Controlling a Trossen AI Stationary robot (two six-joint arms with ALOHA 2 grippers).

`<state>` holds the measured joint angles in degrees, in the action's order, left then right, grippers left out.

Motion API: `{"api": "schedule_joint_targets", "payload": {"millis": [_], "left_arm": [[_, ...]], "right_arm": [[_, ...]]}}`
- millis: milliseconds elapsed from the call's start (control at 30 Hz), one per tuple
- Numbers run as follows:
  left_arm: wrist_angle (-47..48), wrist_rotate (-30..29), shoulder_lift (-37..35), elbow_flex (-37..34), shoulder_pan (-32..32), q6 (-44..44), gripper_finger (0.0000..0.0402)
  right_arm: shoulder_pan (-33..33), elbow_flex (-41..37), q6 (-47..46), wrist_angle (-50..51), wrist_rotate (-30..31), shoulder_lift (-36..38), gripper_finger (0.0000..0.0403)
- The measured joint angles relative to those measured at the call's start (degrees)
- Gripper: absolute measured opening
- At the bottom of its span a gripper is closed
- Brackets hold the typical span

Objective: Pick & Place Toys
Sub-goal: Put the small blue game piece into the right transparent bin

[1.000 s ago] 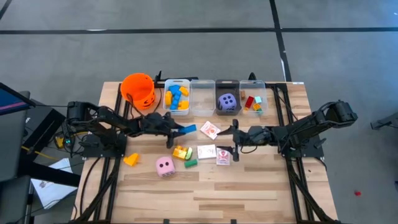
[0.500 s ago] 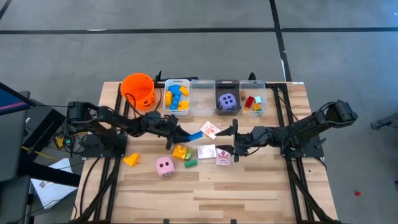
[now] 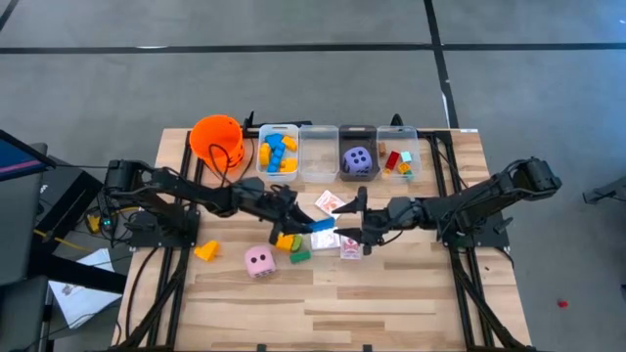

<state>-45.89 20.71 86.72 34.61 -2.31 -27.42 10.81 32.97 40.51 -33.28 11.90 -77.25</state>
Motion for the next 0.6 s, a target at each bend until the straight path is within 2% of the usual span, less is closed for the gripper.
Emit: {"api": "schedule_joint_targets", "payload": {"millis": [133,233,367,600], "left_arm": [[4.0,-1.8,0.0,0.6,0.5,0.1,0.0121],[3.8,-2.4,0.0,0.7,0.6,0.1,0.0122],[3.7,-2.8,0.0,0.7,0.6,0.1,0.0122],[3.5,-3.4,0.0,0.7,0.6,0.1,0.0122]], "right_arm": [[0.0,1.0,0.0,0.0,0.0,0.0,0.0265],[0.0,1.2,0.0,0.1,-0.7,0.0,0.0265],[0.0,1.2,-1.4,1.0,-4.5,0.0,0.0265],[0.0,1.2,-1.5,1.7,-4.9,0.0,0.0265]]}}
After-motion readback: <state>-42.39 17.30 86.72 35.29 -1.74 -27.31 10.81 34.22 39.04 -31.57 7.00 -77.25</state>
